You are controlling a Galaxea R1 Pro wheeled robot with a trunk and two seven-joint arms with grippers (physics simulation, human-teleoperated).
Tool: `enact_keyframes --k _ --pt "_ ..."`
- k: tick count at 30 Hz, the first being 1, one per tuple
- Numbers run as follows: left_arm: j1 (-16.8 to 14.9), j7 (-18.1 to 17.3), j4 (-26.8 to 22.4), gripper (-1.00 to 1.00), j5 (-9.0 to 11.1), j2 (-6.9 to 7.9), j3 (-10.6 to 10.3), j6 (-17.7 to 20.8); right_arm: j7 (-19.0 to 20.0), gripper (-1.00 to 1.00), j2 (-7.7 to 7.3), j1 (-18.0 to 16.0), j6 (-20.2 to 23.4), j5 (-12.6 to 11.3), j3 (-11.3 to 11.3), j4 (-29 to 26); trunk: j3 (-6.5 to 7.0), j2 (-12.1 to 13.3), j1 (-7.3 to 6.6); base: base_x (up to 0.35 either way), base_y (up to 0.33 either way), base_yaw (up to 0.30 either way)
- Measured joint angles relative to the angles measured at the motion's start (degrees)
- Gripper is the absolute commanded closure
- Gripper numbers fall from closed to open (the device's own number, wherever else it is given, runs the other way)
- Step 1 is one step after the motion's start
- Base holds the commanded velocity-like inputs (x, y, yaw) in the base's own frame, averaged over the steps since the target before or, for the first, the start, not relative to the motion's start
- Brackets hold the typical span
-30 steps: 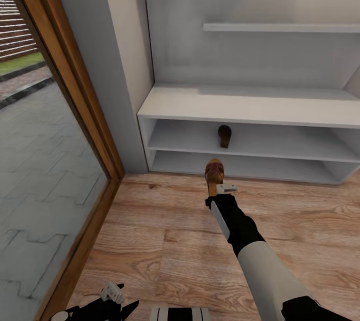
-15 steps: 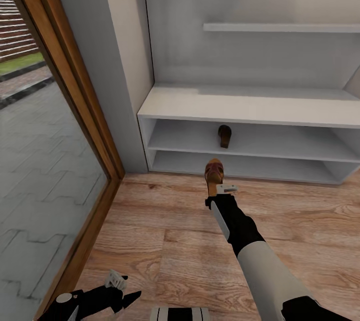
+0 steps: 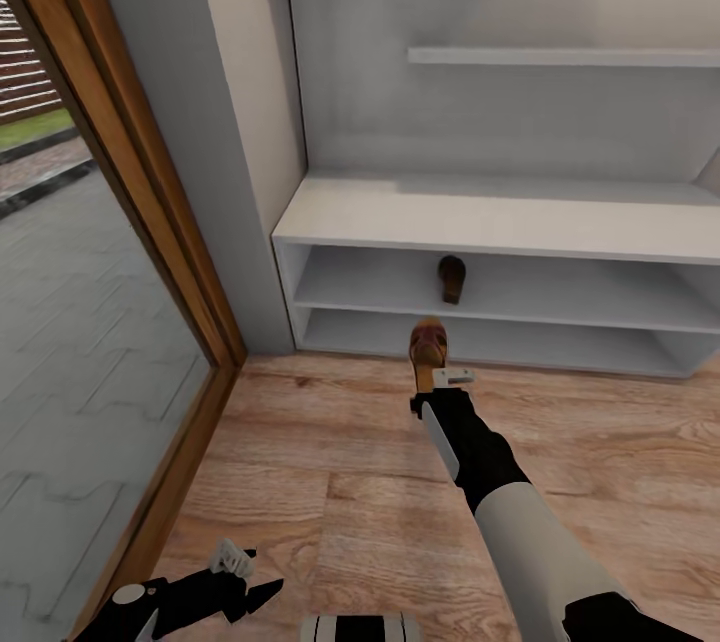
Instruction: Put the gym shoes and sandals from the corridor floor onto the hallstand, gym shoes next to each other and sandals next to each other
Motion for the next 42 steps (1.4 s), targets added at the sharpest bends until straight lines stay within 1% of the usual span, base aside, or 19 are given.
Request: enact_keyframes --k 13,29,42 --pt "0.0 0.6 0.0 -1.00 -0.1 -0.11 0.0 0.0 0.0 1.00 0.00 0.0 -0.1 0.0 0.2 0.0 0.00 0.0 0.00 0.314 0.000 0.000" --pt "0.0 0.5 0.0 -1.00 0.0 -0.15 0.1 0.1 0.0 1.00 0.00 0.0 -0.1 0.0 0.3 0.0 0.00 0.0 0.02 0.065 0.000 0.000" --pt "-0.1 0.5 0.0 -1.00 0.0 -0.18 0.2 0.1 0.0 1.00 0.00 0.0 -0.1 0.0 0.2 0.4 0.00 0.0 0.00 0.304 0.000 0.000"
